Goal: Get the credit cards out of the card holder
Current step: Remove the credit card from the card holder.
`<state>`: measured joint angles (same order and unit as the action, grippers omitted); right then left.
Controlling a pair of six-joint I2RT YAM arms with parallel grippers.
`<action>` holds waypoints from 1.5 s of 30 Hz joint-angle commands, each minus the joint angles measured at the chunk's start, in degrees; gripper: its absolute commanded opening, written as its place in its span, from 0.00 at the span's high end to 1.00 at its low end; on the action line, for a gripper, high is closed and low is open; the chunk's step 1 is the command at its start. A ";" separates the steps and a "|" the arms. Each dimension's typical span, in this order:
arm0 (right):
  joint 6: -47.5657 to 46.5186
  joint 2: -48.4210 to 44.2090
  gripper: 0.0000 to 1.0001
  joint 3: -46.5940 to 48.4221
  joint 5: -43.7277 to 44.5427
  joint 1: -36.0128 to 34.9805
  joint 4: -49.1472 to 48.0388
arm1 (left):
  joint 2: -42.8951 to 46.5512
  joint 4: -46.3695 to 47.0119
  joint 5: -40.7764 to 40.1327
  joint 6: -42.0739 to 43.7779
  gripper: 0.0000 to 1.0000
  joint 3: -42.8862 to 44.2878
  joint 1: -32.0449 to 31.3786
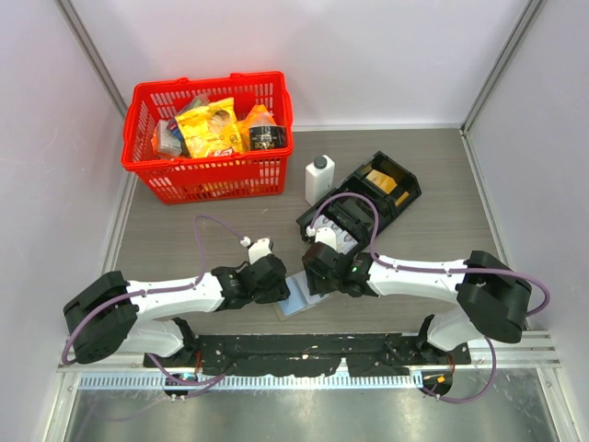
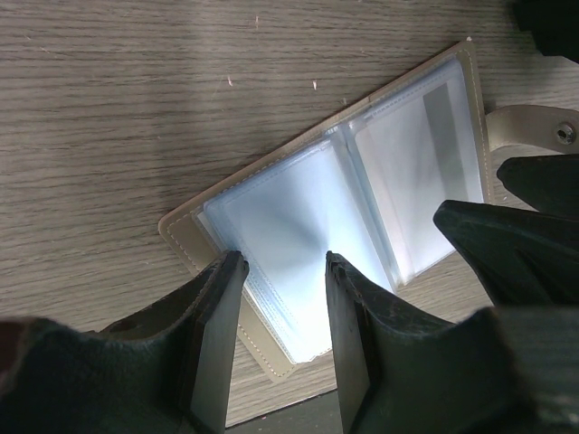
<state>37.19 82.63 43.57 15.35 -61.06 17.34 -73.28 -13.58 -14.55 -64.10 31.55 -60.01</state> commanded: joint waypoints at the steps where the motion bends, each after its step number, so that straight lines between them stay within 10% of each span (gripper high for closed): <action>1: -0.36 1.04 0.48 1.25 0.82 -0.38 -2.23 | -1.17 -0.83 0.92 -0.33 0.55 -0.70 -0.81; 45: -0.19 2.18 0.50 1.08 0.20 -0.38 -2.49 | -2.13 -0.83 1.10 -0.24 0.55 0.09 -1.43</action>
<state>36.77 84.40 43.57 14.98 -61.06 15.70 -73.78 -13.72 -15.35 -64.03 31.86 -60.64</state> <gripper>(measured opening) 0.501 0.453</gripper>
